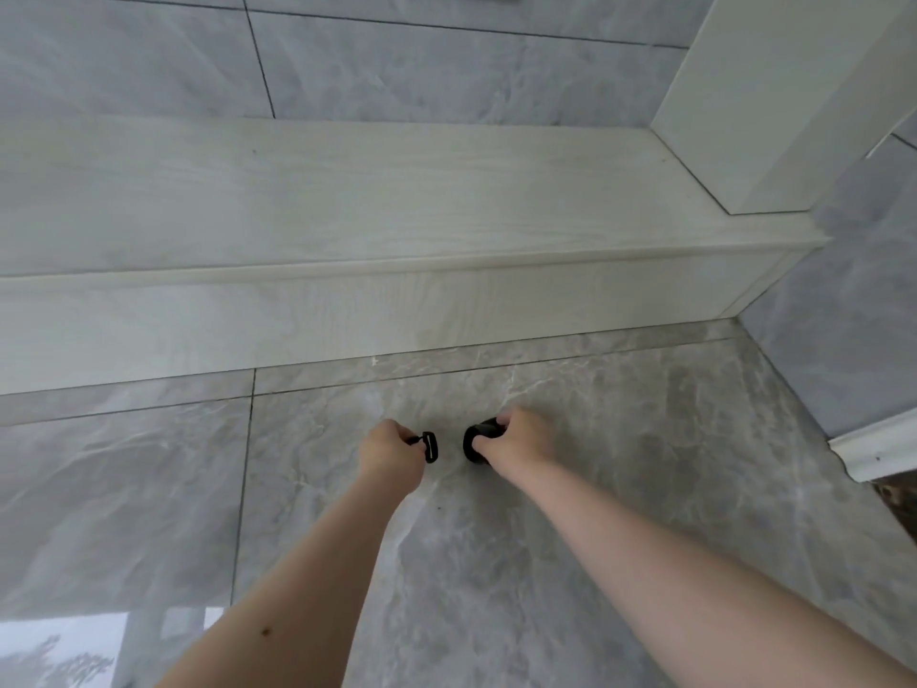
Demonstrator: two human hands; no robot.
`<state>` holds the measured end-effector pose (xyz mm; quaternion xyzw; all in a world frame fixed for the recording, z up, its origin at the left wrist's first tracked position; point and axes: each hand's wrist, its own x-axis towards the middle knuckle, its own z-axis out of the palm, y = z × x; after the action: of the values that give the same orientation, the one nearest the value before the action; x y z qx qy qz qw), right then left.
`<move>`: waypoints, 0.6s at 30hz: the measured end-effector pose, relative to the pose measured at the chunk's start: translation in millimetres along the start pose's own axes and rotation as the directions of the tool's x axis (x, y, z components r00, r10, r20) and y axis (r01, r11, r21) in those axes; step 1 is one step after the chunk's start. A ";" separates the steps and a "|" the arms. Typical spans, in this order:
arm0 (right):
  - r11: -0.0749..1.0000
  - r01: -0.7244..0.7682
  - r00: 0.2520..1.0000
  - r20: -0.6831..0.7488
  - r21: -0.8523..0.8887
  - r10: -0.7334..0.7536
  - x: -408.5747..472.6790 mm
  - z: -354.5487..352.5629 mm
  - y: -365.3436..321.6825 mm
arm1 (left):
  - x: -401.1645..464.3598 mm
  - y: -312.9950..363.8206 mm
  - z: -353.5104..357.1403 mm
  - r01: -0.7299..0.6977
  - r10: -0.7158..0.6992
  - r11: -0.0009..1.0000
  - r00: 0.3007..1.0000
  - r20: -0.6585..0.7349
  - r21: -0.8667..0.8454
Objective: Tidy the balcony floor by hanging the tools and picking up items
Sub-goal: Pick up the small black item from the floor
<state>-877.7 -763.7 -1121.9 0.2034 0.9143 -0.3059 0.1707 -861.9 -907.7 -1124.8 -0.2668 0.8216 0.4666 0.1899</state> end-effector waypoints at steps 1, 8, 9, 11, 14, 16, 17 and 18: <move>1.000 0.009 1.000 -0.001 -0.006 -0.009 -1.0 3.3 -4.3 | 1.4 -3.5 -4.4 0.001 -0.001 1.000 1.000 -0.001 -0.016; 0.983 0.132 0.985 -0.092 -0.127 -0.144 -16.3 20.9 -38.6 | 5.3 -29.5 -26.3 0.020 -0.024 0.996 0.999 -0.045 -0.091; 0.981 0.149 0.984 -0.079 -0.123 -0.159 -19.8 26.1 -44.7 | 5.6 -34.0 -30.6 0.027 -0.032 0.995 0.998 -0.057 -0.098; 0.980 0.169 0.984 -0.039 -0.101 -0.174 -26.2 37.1 -55.7 | 6.8 -40.6 -38.8 0.032 -0.041 0.993 0.996 -0.081 -0.115; 0.984 0.168 0.986 0.002 -0.058 -0.169 -35.2 53.4 -70.3 | 9.7 -48.4 -53.5 0.027 -0.047 0.987 0.992 -0.120 -0.160; 0.986 0.168 0.986 0.018 -0.008 -0.167 -41.0 60.0 -79.5 | 9.4 -53.6 -64.0 0.028 -0.057 0.982 0.987 -0.152 -0.186; 0.985 0.172 0.985 0.031 0.018 -0.172 -42.9 63.7 -85.4 | 9.9 -57.7 -70.3 0.020 -0.056 0.980 0.983 -0.178 -0.199; 0.985 0.167 0.985 0.045 0.045 -0.169 -43.6 65.7 -89.3 | 10.9 -61.1 -74.2 0.007 -0.051 0.978 0.977 -0.206 -0.209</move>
<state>-870.4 -881.9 -1108.7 0.1214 0.9173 -0.3428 0.1625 -837.5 -1000.8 -1135.1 -0.3449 0.7800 0.5160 0.0801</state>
